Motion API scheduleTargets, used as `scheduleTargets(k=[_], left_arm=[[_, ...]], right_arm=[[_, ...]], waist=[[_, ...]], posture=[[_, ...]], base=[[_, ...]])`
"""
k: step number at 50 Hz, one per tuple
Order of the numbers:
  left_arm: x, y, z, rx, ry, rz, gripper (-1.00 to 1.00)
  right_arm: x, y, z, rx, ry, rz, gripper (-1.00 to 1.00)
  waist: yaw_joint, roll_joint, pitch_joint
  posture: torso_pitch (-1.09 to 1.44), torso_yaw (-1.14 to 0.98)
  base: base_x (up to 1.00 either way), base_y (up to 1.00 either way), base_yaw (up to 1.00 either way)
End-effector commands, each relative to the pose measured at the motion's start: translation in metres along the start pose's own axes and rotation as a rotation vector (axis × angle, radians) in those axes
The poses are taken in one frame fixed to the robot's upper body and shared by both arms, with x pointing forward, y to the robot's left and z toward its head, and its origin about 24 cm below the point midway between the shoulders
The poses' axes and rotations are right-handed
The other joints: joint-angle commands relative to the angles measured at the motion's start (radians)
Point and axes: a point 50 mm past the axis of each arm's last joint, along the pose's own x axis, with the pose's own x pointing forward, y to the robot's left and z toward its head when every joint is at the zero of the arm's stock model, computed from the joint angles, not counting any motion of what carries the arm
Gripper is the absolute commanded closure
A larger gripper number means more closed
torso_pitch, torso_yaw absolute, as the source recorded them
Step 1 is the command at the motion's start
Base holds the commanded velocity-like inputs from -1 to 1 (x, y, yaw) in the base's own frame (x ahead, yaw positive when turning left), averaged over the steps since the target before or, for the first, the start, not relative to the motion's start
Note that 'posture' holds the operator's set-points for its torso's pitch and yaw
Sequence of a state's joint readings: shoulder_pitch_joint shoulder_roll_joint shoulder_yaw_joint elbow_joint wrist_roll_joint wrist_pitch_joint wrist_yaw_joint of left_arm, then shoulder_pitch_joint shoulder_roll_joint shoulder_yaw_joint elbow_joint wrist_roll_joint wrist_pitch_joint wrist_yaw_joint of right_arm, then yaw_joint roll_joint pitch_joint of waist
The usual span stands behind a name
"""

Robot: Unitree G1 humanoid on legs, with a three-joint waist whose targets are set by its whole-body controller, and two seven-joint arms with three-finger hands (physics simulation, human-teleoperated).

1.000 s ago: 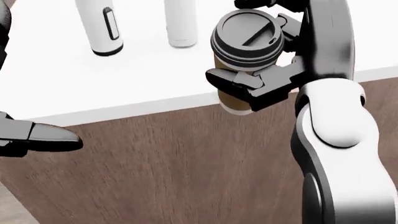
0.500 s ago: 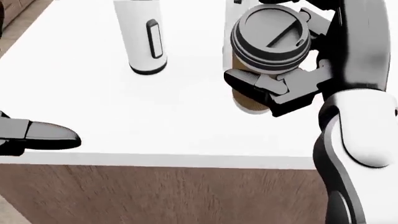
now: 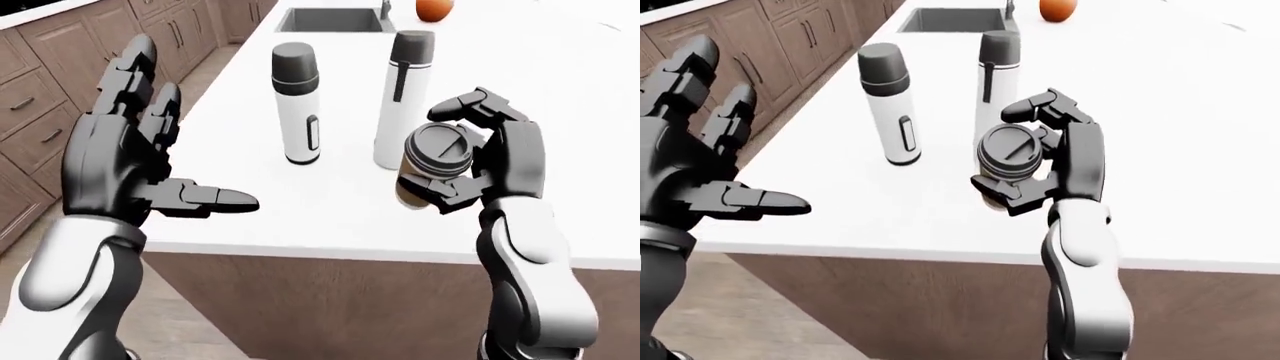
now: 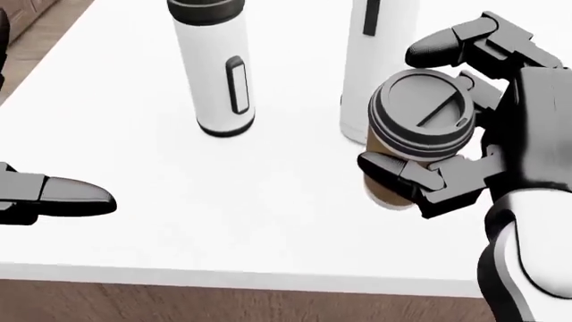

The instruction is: Move the drinks to the dining counter.

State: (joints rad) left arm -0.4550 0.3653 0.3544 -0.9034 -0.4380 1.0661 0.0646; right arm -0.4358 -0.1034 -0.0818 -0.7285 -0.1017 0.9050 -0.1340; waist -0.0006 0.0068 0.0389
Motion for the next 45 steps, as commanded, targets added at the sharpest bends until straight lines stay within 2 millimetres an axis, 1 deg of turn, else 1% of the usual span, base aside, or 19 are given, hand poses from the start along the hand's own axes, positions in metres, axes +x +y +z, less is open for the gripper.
scheduleTargets(k=[1,3,7,10,18,28,36,40,42,45], left_arm=[[-0.002,0.001,0.013,0.015,-0.076,0.008,-1.00],[-0.002,0.001,0.015,0.016,-0.077,0.008,-1.00],[-0.003,-0.001,0.016,0.015,-0.077,0.006,-1.00],[-0.003,-0.001,0.015,0.015,-0.075,0.006,-1.00],[-0.002,-0.001,0.013,0.015,-0.074,0.006,-1.00],[-0.002,-0.001,0.014,0.014,-0.072,0.006,-1.00],[0.000,-0.002,0.014,0.016,-0.074,0.003,-1.00],[-0.001,-0.002,0.013,0.015,-0.074,0.004,-1.00],[-0.001,-0.002,0.013,0.015,-0.072,0.002,-1.00],[-0.001,-0.003,0.013,0.015,-0.072,0.002,-1.00]], right_arm=[[-0.003,-0.002,0.009,0.010,-0.088,-0.009,1.00],[-0.001,-0.001,0.001,0.012,-0.075,-0.014,1.00],[0.000,0.001,-0.005,0.017,-0.064,-0.021,1.00],[0.002,0.003,-0.018,0.021,-0.050,-0.027,1.00],[0.011,0.002,-0.034,-0.017,0.002,-0.074,1.00],[0.021,-0.005,-0.046,-0.088,0.062,-0.146,1.00],[0.025,-0.013,-0.046,-0.074,0.081,-0.174,1.00],[0.030,-0.016,-0.051,-0.072,0.094,-0.189,1.00],[0.037,-0.017,-0.059,-0.063,0.110,-0.198,1.00],[0.044,-0.016,-0.064,-0.061,0.121,-0.207,1.00]], waist=[[-0.001,0.006,-0.022],[-0.001,0.007,-0.022],[-0.001,0.010,-0.021],[-0.001,0.012,-0.019],[-0.002,0.011,-0.019],[0.002,0.006,-0.018],[0.007,0.001,-0.018],[0.007,0.000,-0.018],[0.007,0.000,-0.018],[0.005,-0.001,-0.020]], posture=[[0.00,0.00],[0.00,0.00],[0.00,0.00],[0.00,0.00],[0.00,0.00],[0.00,0.00],[0.00,0.00],[0.00,0.00],[0.00,0.00],[0.00,0.00]], base=[[0.00,0.00,0.00],[0.00,0.00,0.00],[0.00,0.00,0.00],[0.00,0.00,0.00],[0.00,0.00,0.00],[0.00,0.00,0.00],[0.00,0.00,0.00],[0.00,0.00,0.00],[0.00,0.00,0.00],[0.00,0.00,0.00]])
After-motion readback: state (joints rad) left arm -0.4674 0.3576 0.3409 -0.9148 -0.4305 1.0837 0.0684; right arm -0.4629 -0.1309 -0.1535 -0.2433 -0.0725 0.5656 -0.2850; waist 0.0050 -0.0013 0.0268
